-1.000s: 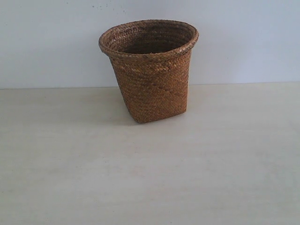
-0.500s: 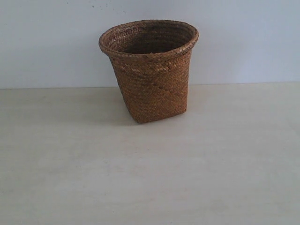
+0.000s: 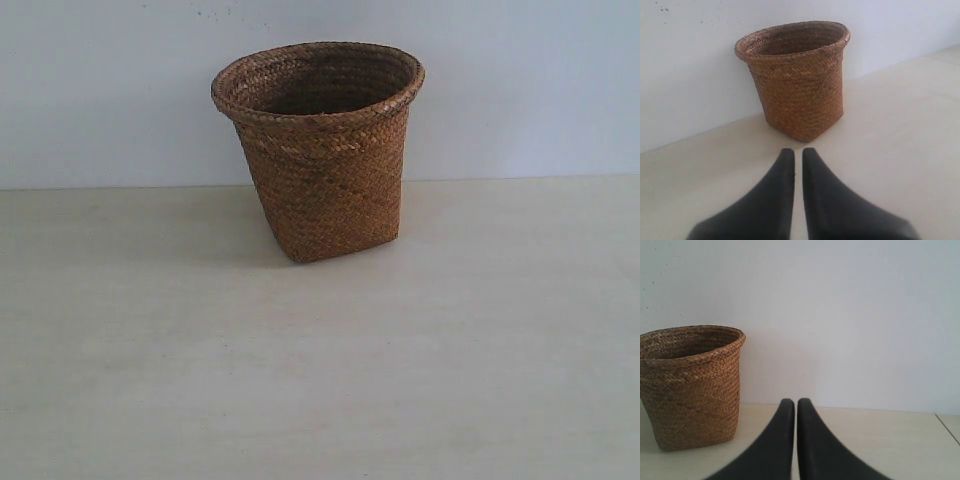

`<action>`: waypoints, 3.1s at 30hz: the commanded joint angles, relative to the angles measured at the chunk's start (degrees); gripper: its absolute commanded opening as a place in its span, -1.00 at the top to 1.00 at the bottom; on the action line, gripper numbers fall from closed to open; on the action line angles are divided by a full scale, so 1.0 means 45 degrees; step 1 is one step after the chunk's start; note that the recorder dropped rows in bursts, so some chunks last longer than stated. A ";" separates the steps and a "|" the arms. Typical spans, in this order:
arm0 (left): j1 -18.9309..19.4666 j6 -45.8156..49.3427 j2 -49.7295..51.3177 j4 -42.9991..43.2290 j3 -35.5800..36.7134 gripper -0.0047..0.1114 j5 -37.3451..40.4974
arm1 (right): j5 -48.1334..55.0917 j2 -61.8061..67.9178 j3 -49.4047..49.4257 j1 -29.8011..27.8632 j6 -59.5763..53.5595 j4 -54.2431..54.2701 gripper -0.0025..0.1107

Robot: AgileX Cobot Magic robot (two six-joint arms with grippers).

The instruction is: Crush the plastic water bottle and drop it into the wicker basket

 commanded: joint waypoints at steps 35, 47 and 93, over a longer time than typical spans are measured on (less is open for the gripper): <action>0.5604 -0.2769 -0.3710 0.0349 0.4632 0.84 -0.0859 | -0.0110 -0.0056 0.0050 -0.0036 0.0044 0.0005 0.96; 0.5604 -0.2380 -0.3710 0.0349 0.4632 0.84 -0.0716 | -0.0110 -0.0056 0.0050 -0.0036 0.0044 0.0005 0.96; 0.5604 -0.2319 -0.3710 0.0596 0.4632 0.84 -0.0688 | 0.0155 -0.0721 0.1947 -0.0036 0.0691 -0.0237 0.96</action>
